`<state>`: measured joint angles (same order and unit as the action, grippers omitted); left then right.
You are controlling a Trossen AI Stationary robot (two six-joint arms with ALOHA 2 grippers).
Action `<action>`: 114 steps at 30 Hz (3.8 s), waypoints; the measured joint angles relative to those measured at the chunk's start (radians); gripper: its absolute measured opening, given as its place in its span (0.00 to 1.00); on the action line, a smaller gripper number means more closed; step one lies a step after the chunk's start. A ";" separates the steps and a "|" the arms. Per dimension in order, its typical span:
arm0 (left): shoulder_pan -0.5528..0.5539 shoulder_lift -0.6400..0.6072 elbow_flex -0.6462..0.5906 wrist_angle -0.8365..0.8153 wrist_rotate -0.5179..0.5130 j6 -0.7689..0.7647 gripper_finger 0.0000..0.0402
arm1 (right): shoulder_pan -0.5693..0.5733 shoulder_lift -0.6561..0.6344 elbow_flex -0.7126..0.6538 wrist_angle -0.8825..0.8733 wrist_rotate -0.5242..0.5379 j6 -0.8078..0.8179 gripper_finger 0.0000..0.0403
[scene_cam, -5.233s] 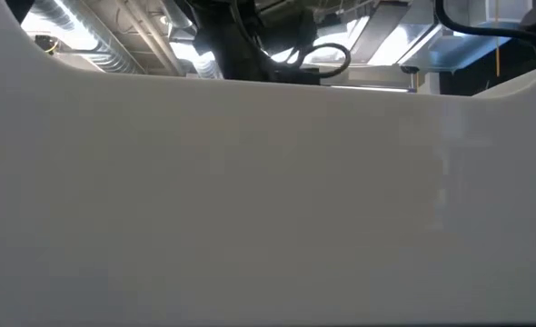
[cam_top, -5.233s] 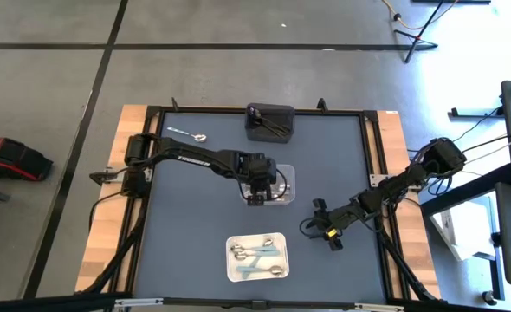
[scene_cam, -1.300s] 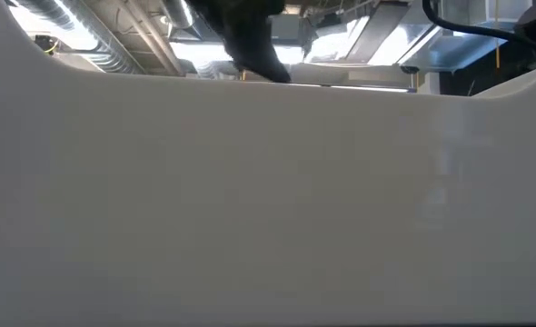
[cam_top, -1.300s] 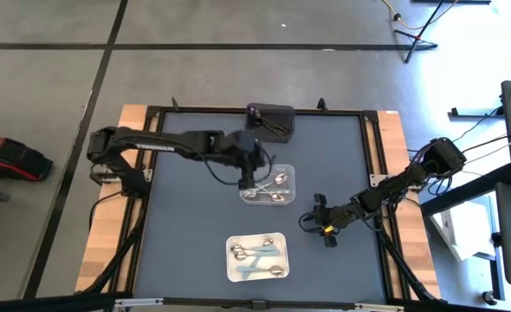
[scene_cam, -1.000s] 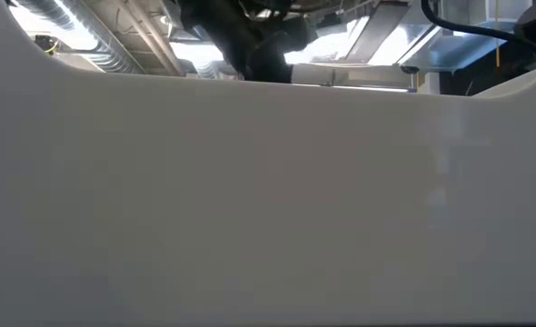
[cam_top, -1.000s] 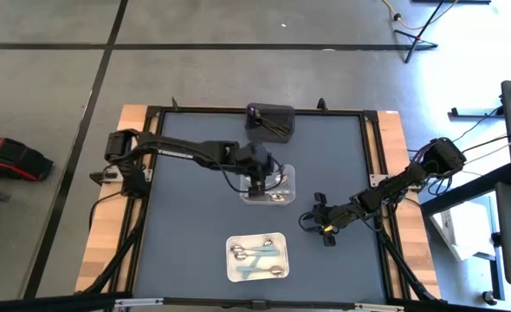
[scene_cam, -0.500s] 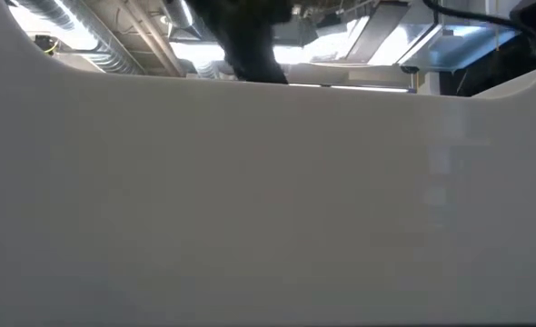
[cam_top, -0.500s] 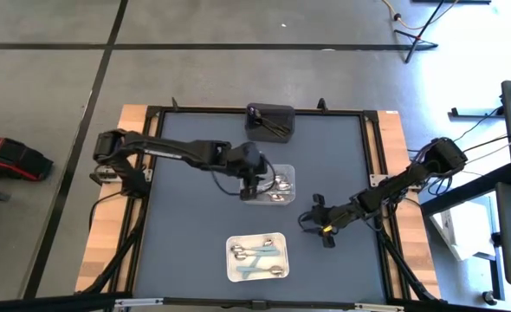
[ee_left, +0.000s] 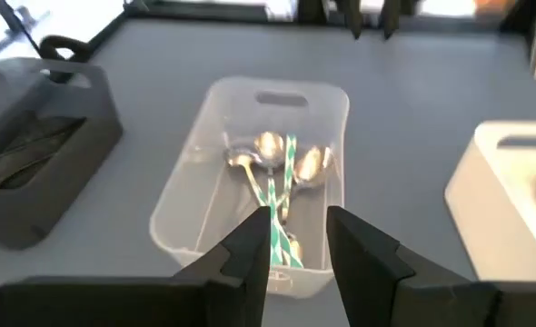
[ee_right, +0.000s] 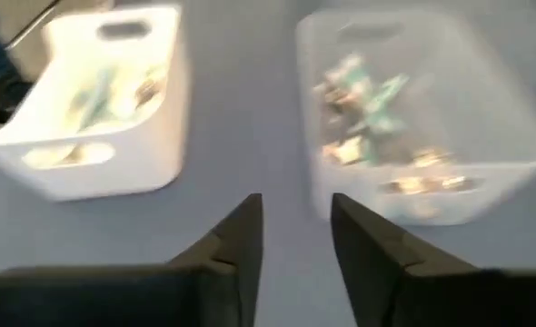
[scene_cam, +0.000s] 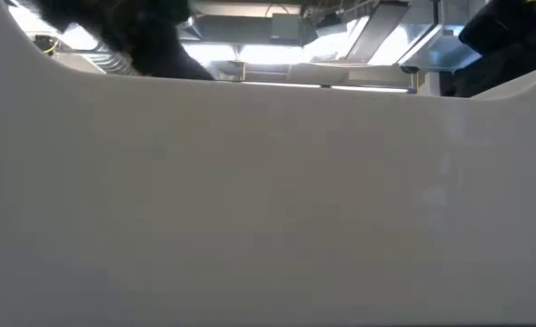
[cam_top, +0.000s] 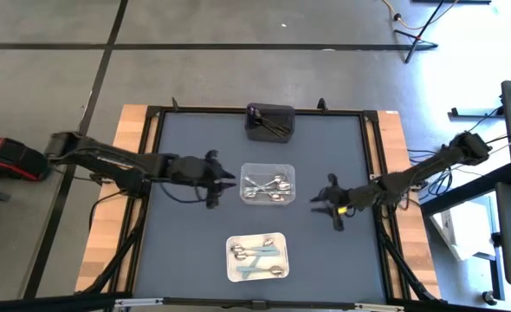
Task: Sort silverware by color (type)
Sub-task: Return to Home Position
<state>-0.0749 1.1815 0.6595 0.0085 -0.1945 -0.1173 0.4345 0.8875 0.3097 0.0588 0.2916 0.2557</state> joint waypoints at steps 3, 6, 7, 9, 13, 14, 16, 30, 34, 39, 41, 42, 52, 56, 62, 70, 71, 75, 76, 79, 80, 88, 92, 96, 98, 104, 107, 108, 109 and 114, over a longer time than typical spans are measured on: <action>0.004 -0.121 -0.155 0.135 -0.009 -0.050 0.26 | -0.053 -0.117 0.000 -0.078 0.031 -0.044 0.23; 0.005 -0.225 -0.281 0.207 -0.012 -0.120 0.26 | -0.108 -0.216 -0.015 -0.106 0.026 -0.077 0.15; 0.004 -0.258 -0.319 0.223 -0.020 -0.135 0.26 | -0.126 -0.251 -0.027 -0.110 0.014 -0.082 0.12; 0.001 -0.323 -0.384 0.271 -0.037 -0.147 0.26 | -0.159 -0.335 -0.060 -0.114 -0.022 -0.098 0.06; -0.003 -0.446 -0.483 0.319 -0.071 -0.150 0.22 | -0.223 -0.486 -0.136 -0.108 -0.065 -0.107 0.01; -0.003 -0.474 -0.501 0.324 -0.074 -0.137 0.21 | -0.237 -0.524 -0.155 -0.112 -0.067 -0.107 0.02; -0.002 -0.538 -0.536 0.324 -0.075 -0.115 0.16 | -0.261 -0.596 -0.185 -0.106 -0.067 -0.108 0.03; -0.004 -0.987 -0.652 0.252 -0.007 0.006 0.04 | -0.292 -0.886 -0.268 -0.106 -0.105 -0.140 0.01; -0.004 -1.079 -0.652 0.142 -0.015 0.031 0.04 | -0.291 -0.886 -0.269 -0.106 -0.131 -0.121 0.00; -0.004 -1.183 -0.651 0.038 -0.046 0.043 0.04 | -0.291 -0.886 -0.269 -0.106 -0.127 -0.106 0.01; -0.004 -1.179 -0.650 0.036 -0.060 0.056 0.04 | -0.291 -0.885 -0.269 -0.109 -0.135 -0.104 0.01; -0.004 -1.179 -0.650 0.036 -0.075 0.061 0.04 | -0.291 -0.885 -0.269 -0.110 -0.149 -0.107 0.01; -0.001 -1.158 -0.650 0.037 -0.070 0.094 0.04 | -0.291 -0.885 -0.271 -0.107 -0.150 -0.130 0.01; -0.001 -1.158 -0.650 0.037 -0.070 0.094 0.04 | -0.291 -0.885 -0.301 -0.027 -0.183 -0.164 0.01; -0.001 -1.158 -0.650 0.037 -0.070 0.094 0.04 | -0.291 -0.877 -0.303 -0.026 -0.191 -0.184 0.01; -0.001 -1.158 -0.650 0.037 -0.070 0.094 0.04 | -0.291 -0.877 -0.303 -0.027 -0.191 -0.183 0.01; -0.001 -1.158 -0.650 0.037 -0.070 0.094 0.04 | -0.291 -0.877 -0.303 -0.027 -0.191 -0.183 0.01; -0.001 -1.158 -0.650 0.037 -0.070 0.094 0.04 | -0.291 -0.877 -0.303 -0.027 -0.191 -0.183 0.01; -0.001 -1.158 -0.650 0.037 -0.070 0.094 0.04 | -0.291 -0.877 -0.303 -0.027 -0.191 -0.183 0.01; -0.001 -1.158 -0.650 0.037 -0.070 0.094 0.04 | -0.291 -0.877 -0.303 -0.027 -0.192 -0.183 0.01; -0.001 -1.158 -0.650 0.037 -0.070 0.094 0.04 | -0.291 -0.877 -0.303 -0.027 -0.191 -0.183 0.01; -0.001 -1.158 -0.650 0.038 -0.071 0.094 0.04 | -0.291 -0.877 -0.303 -0.028 -0.192 -0.183 0.01; -0.001 -1.158 -0.650 0.038 -0.071 0.094 0.04 | -0.291 -0.877 -0.303 -0.028 -0.192 -0.183 0.01; -0.001 -1.158 -0.650 0.038 -0.070 0.095 0.04 | -0.291 -0.877 -0.302 -0.028 -0.192 -0.183 0.01; -0.001 -1.158 -0.650 0.038 -0.071 0.095 0.04 | -0.291 -0.877 -0.302 -0.028 -0.192 -0.183 0.01; -0.001 -1.158 -0.650 0.038 -0.071 0.095 0.04 | -0.291 -0.877 -0.302 -0.028 -0.192 -0.183 0.01; -0.001 -1.158 -0.650 0.038 -0.071 0.095 0.04 | -0.291 -0.877 -0.302 -0.028 -0.192 -0.183 0.01; -0.001 -1.158 -0.650 0.038 -0.071 0.095 0.04 | -0.291 -0.877 -0.302 -0.028 -0.192 -0.183 0.01; -0.002 -1.158 -0.650 0.038 -0.071 0.095 0.04 | -0.291 -0.877 -0.302 -0.028 -0.192 -0.183 0.01; -0.001 -1.158 -0.650 0.038 -0.071 0.095 0.04 | -0.291 -0.877 -0.302 -0.028 -0.192 -0.183 0.01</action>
<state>-0.0763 0.0238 0.0097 0.0460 -0.2653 -0.0228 0.1436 0.0101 0.0074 0.0303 0.0998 0.0731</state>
